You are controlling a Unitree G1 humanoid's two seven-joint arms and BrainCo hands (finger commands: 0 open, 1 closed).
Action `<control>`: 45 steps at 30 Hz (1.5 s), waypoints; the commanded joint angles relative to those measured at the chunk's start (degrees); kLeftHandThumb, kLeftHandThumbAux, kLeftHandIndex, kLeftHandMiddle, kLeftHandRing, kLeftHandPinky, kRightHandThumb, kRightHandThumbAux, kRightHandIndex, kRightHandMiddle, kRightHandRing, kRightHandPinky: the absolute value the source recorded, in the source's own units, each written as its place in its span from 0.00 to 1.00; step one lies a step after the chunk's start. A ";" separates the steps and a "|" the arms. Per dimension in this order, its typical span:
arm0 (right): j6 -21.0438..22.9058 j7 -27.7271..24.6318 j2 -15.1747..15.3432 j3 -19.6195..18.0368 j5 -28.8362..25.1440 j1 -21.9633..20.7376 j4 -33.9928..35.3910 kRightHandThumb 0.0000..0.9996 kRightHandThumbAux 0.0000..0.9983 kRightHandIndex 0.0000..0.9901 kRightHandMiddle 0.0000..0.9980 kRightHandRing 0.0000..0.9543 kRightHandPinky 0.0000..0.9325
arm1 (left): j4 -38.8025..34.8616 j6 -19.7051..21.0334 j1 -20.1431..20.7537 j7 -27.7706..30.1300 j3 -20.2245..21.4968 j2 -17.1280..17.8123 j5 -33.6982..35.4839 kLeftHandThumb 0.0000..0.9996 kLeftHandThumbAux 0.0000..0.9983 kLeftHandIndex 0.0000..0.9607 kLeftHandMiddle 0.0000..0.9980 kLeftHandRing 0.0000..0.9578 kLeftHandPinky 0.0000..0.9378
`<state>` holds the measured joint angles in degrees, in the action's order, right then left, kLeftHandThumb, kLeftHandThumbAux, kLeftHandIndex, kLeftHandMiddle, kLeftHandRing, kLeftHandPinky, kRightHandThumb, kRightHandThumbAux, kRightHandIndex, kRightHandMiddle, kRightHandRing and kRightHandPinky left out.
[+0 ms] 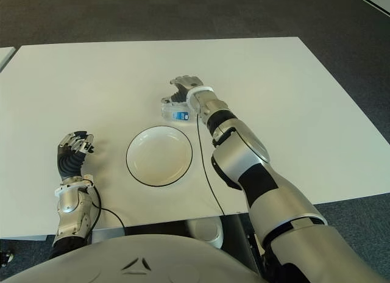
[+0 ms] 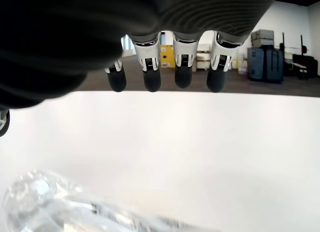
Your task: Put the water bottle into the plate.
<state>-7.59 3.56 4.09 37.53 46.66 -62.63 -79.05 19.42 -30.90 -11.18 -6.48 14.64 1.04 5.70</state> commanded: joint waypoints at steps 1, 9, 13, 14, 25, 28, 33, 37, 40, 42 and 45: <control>1.09 -1.21 -0.72 0.88 0.56 2.29 -0.24 0.60 0.20 0.00 0.00 0.00 0.00 | -1.90 1.08 -1.57 0.56 -0.16 -0.75 0.62 0.84 0.68 0.43 0.49 0.67 0.70; 2.05 -2.02 -0.87 2.09 1.35 4.05 -0.25 0.62 0.20 0.00 0.00 0.00 0.00 | -5.78 3.70 -3.58 -0.09 -0.26 -1.38 0.51 0.84 0.68 0.44 0.49 0.66 0.69; 2.82 -2.62 -0.94 2.68 1.73 4.58 -0.28 0.63 0.21 0.00 0.00 0.00 0.00 | -7.51 4.40 -4.58 0.18 -0.35 -1.58 0.44 0.84 0.68 0.44 0.49 0.66 0.70; 3.01 -2.77 -0.95 2.86 1.85 4.73 -0.30 0.63 0.21 0.00 0.00 0.00 0.00 | -7.93 4.55 -4.85 0.29 -0.39 -1.61 0.46 0.84 0.68 0.43 0.49 0.66 0.70; 5.22 -3.98 -0.80 6.10 4.59 6.73 -0.75 0.66 0.24 0.00 0.00 0.00 0.00 | -11.94 6.90 -7.33 0.24 -0.38 -2.02 0.35 0.84 0.68 0.43 0.49 0.66 0.67; 5.59 -4.37 -0.68 7.08 5.36 7.23 -0.81 0.66 0.24 0.00 0.00 0.00 0.00 | -12.98 7.19 -8.02 0.22 -0.35 -2.17 0.25 0.84 0.68 0.43 0.49 0.66 0.67; 5.78 -4.67 -0.52 8.12 6.05 7.75 -0.77 0.66 0.25 0.00 0.00 0.00 0.00 | -13.99 7.42 -8.71 0.18 -0.38 -2.36 0.21 0.84 0.68 0.43 0.49 0.65 0.67; 5.82 -4.51 -0.29 9.20 6.67 8.54 -0.76 0.65 0.24 0.00 0.00 0.00 0.00 | -14.67 7.53 -9.21 0.19 -0.38 -2.48 0.21 0.84 0.68 0.44 0.49 0.65 0.67; 6.08 -3.86 -0.13 10.62 7.68 9.98 -1.00 0.64 0.24 0.00 0.00 0.00 0.00 | -15.50 7.77 -9.86 0.27 -0.42 -2.56 0.28 0.84 0.68 0.44 0.48 0.65 0.67; 6.40 -3.50 -0.10 11.82 8.63 11.09 -1.20 0.64 0.25 0.00 0.00 0.00 0.00 | -16.27 8.08 -10.39 0.25 -0.53 -2.73 0.26 0.84 0.67 0.44 0.48 0.64 0.68; 6.80 -3.73 -0.22 12.97 9.31 11.41 -1.20 0.63 0.27 0.00 0.00 0.00 0.00 | -17.34 8.62 -10.90 0.24 -0.73 -2.93 0.23 0.84 0.68 0.44 0.49 0.65 0.69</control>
<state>-1.46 2.01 3.54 48.39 53.86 -56.48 -78.25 3.07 -23.66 -21.24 -6.45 14.51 -1.24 6.17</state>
